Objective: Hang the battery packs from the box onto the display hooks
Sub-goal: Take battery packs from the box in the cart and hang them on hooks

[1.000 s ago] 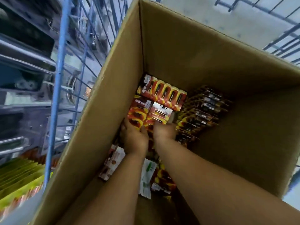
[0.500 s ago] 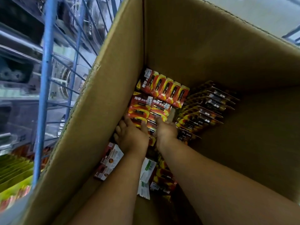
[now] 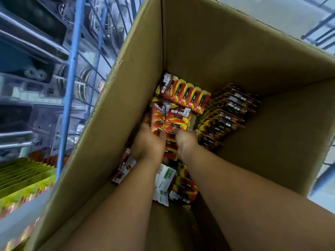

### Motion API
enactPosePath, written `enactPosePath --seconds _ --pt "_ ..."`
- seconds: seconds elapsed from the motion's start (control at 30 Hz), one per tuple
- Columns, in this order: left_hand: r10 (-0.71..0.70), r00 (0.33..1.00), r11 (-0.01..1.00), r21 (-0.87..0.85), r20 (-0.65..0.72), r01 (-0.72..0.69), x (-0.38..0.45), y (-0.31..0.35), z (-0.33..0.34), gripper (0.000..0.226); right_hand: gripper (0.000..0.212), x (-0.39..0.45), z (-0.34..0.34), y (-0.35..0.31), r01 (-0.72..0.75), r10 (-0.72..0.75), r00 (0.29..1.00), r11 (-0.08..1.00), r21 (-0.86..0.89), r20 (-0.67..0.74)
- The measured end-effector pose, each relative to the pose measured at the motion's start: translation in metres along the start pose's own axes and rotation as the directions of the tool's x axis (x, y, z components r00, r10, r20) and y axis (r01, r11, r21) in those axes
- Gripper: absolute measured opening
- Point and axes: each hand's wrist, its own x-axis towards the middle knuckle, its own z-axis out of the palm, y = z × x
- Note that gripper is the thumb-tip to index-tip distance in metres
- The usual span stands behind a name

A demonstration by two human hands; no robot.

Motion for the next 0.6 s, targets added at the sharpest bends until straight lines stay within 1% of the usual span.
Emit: enactPosePath --seconds 0.07,0.1,0.2,0.27,0.33,0.4,0.5,0.57,0.6 --pt "-0.015 0.996 0.967 -0.253 0.089 0.038 -0.001 -0.004 -0.011 0.022 0.018 -0.011 0.002 -0.002 0.076 -0.075 0.997 0.996 -0.045 0.015" --pt "0.012 0.993 0.948 -0.318 0.116 0.026 -0.002 -0.006 -0.017 0.018 0.021 -0.017 0.000 -0.003 0.114 -0.114 0.993 0.991 -0.074 0.015" --pt "0.068 0.980 0.929 -0.371 0.189 0.007 -0.017 -0.009 -0.042 0.029 0.021 -0.046 -0.016 -0.013 0.178 -0.172 0.984 0.975 -0.134 0.054" --pt "0.089 0.974 0.906 -0.423 0.209 0.009 -0.034 -0.010 -0.063 0.026 0.012 -0.072 -0.032 -0.024 0.196 -0.172 0.975 0.965 -0.177 0.140" --pt "0.140 0.969 0.874 -0.485 0.203 -0.024 -0.059 -0.011 -0.090 0.023 0.009 -0.106 -0.050 -0.040 0.230 -0.183 0.956 0.951 -0.205 0.228" --pt "0.206 0.963 0.829 -0.554 0.176 -0.076 -0.090 -0.015 -0.119 0.018 0.012 -0.137 -0.067 -0.057 0.295 -0.218 0.923 0.930 -0.220 0.316" --pt "0.267 0.947 0.672 -0.739 0.178 -0.051 -0.140 -0.021 -0.161 0.014 0.013 -0.182 -0.086 -0.078 0.405 -0.285 0.850 0.892 -0.203 0.443" --pt "0.267 0.957 0.600 -0.797 0.115 -0.072 -0.172 -0.027 -0.182 0.013 0.016 -0.207 -0.094 -0.090 0.454 -0.298 0.806 0.865 -0.212 0.511" --pt "0.244 0.968 0.553 -0.829 0.060 -0.088 -0.187 -0.032 -0.191 0.009 0.017 -0.219 -0.097 -0.097 0.482 -0.297 0.776 0.849 -0.219 0.556"
